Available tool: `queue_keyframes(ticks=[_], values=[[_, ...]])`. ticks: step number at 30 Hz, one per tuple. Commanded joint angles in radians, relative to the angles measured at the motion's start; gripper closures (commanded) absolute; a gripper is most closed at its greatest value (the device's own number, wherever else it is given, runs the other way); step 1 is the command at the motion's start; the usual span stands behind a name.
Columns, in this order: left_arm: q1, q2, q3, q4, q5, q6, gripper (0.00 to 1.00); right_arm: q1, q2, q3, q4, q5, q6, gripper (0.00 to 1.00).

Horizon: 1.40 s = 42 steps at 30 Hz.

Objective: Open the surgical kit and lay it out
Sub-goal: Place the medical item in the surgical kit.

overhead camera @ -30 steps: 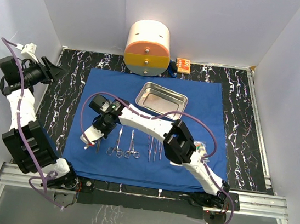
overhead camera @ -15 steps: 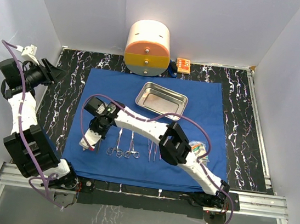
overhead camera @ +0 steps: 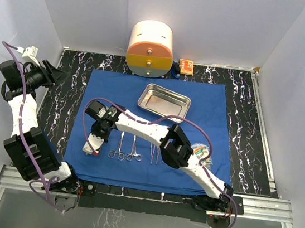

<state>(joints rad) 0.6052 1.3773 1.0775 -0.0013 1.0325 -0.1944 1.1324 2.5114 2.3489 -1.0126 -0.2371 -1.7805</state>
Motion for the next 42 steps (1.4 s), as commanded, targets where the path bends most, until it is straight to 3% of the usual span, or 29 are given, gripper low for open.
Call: queue_keyframes(ticks=[1,42], values=[[0.003,-0.047,-0.007,0.001,0.033,0.009,0.54,0.003,0.001,0.043,0.014,-0.009,-0.125,1.00],[0.024,-0.050,-0.045,0.038,0.044,-0.010,0.56,-0.066,0.021,0.010,0.007,-0.151,-0.346,1.00]])
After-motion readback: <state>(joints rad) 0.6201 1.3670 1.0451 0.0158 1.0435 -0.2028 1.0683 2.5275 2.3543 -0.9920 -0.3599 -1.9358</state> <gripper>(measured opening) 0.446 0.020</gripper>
